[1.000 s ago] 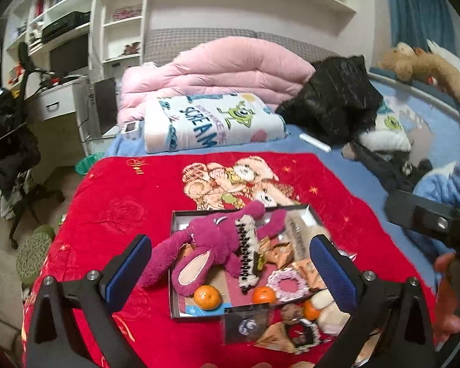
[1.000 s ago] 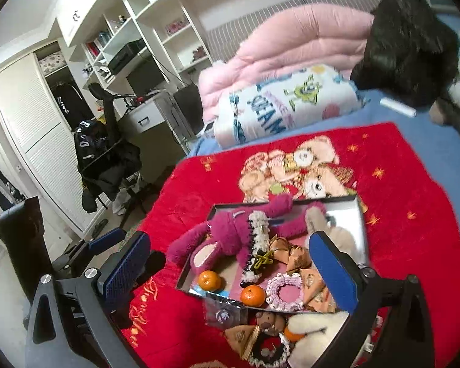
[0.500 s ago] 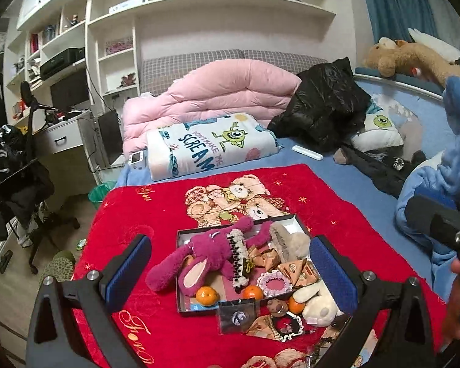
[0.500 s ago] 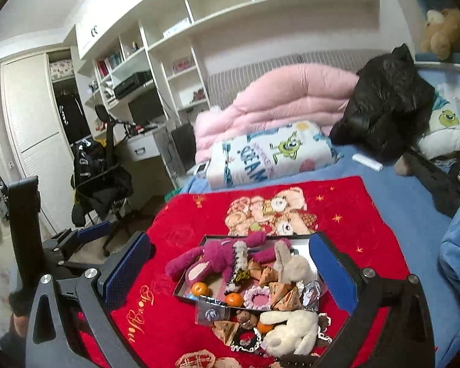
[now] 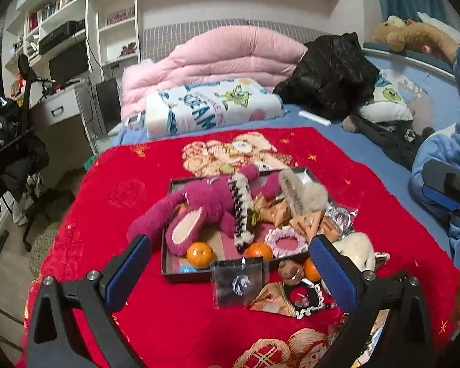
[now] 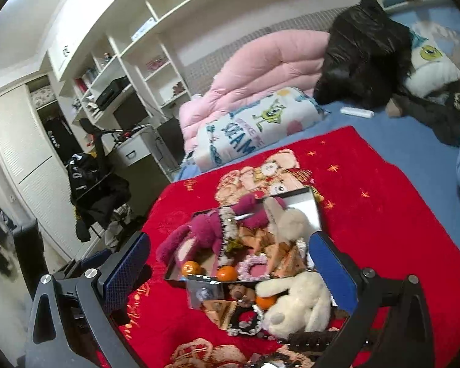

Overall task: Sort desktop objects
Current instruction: 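Raise both open tools up and away from the black box, then close the right tool on the white plush bunny while the left tool approaches a snack packet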

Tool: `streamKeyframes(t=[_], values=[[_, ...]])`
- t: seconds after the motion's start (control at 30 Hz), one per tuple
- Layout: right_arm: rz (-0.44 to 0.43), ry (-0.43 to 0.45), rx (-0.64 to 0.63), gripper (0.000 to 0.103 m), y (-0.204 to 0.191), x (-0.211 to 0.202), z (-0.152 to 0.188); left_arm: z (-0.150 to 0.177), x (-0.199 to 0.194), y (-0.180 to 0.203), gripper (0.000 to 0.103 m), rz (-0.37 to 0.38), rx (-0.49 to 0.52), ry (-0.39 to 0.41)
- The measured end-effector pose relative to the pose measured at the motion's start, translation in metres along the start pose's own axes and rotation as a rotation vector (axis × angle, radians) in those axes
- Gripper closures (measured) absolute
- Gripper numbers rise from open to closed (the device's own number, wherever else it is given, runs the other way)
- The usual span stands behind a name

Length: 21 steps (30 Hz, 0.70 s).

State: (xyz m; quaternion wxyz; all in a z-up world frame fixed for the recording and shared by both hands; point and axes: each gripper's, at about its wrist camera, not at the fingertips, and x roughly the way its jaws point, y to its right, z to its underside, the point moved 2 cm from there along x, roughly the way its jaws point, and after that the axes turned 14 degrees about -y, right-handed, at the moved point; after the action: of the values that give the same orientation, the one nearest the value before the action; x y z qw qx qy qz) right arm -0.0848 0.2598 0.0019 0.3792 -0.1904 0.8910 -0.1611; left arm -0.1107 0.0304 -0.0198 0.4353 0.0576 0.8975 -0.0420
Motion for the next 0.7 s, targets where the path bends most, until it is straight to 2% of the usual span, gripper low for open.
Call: streamKeyframes(t=[0.27, 0.57, 0.7], values=[[0.027, -0.080, 0.038, 0.000, 0.023, 0.026, 0.012, 0.002, 0.023, 0.009, 0.000, 0.011, 0.022, -0.023], [0.044, -0.243, 0.054, 0.000, 0.035, 0.073, 0.037, 0.019, 0.073, 0.018, 0.000, 0.021, 0.021, -0.151], [0.028, -0.312, 0.096, 0.007, 0.045, 0.091, 0.046, 0.025, 0.092, 0.020, 0.000, 0.029, 0.008, -0.198]])
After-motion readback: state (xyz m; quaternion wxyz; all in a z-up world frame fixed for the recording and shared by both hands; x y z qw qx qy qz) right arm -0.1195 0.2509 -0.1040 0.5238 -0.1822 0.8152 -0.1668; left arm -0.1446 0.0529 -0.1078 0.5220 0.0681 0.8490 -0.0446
